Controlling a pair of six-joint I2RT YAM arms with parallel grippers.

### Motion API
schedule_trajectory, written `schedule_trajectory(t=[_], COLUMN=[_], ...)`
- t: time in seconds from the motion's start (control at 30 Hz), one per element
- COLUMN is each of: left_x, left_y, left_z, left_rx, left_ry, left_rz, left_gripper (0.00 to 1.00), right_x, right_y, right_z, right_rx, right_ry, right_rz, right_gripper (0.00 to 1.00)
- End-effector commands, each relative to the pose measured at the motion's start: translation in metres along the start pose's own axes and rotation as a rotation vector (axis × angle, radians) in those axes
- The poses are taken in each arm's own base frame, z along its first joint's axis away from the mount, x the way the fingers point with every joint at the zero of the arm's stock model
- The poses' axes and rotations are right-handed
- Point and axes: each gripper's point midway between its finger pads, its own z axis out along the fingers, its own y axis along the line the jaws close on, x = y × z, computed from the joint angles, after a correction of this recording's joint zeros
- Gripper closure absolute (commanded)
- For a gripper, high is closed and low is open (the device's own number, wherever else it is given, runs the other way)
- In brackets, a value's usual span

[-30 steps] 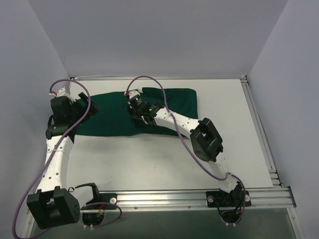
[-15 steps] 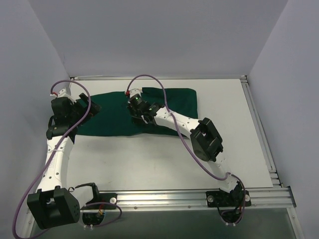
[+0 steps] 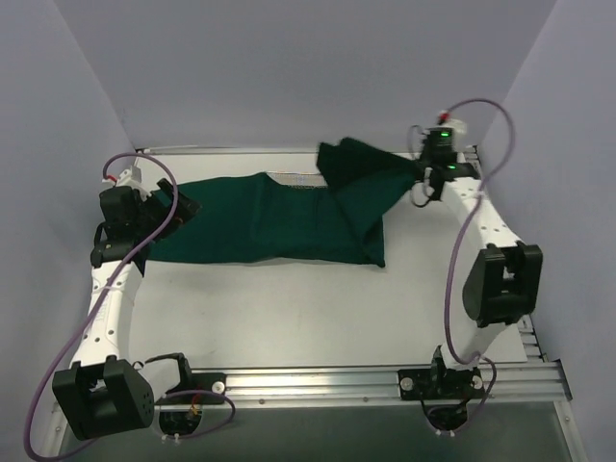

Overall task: Open and lay out the surgical kit
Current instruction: Open the surgical kit at the center of the board.

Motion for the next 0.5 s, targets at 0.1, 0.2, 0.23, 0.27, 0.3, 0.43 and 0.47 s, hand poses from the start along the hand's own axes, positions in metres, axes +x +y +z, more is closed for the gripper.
schedule_trajectory(t=[0.1, 0.2, 0.23, 0.27, 0.3, 0.43, 0.47], left_x=[-0.003, 0.005, 0.008, 0.012, 0.013, 0.021, 0.023], left_y=[-0.017, -0.017, -0.015, -0.013, -0.014, -0.014, -0.013], left_z=[0.01, 0.018, 0.022, 0.024, 0.025, 0.025, 0.024], left_rx=[0.087, 0.097, 0.093, 0.09, 0.091, 0.103, 0.1], left_ry=[0.006, 0.043, 0.06, 0.075, 0.085, 0.122, 0.128], left_rz=[0.006, -0.008, -0.015, -0.019, -0.022, -0.026, -0.021], left_gripper=[0.0, 0.0, 0.0, 0.0, 0.0, 0.0, 0.0], right_x=[-0.01, -0.002, -0.002, -0.002, -0.003, -0.007, -0.003], right_y=[-0.228, -0.236, -0.225, -0.215, -0.209, -0.175, -0.166], right_z=[-0.058, -0.058, -0.056, -0.056, -0.058, -0.061, -0.058], right_rx=[0.504, 0.49, 0.43, 0.403, 0.39, 0.267, 0.223], right_ry=[-0.047, 0.002, 0.01, 0.005, -0.004, -0.048, -0.036], right_rz=[0.199, 0.203, 0.207, 0.203, 0.203, 0.217, 0.223], right_gripper=[0.77, 0.32, 0.25, 0.21, 0.16, 0.06, 0.06])
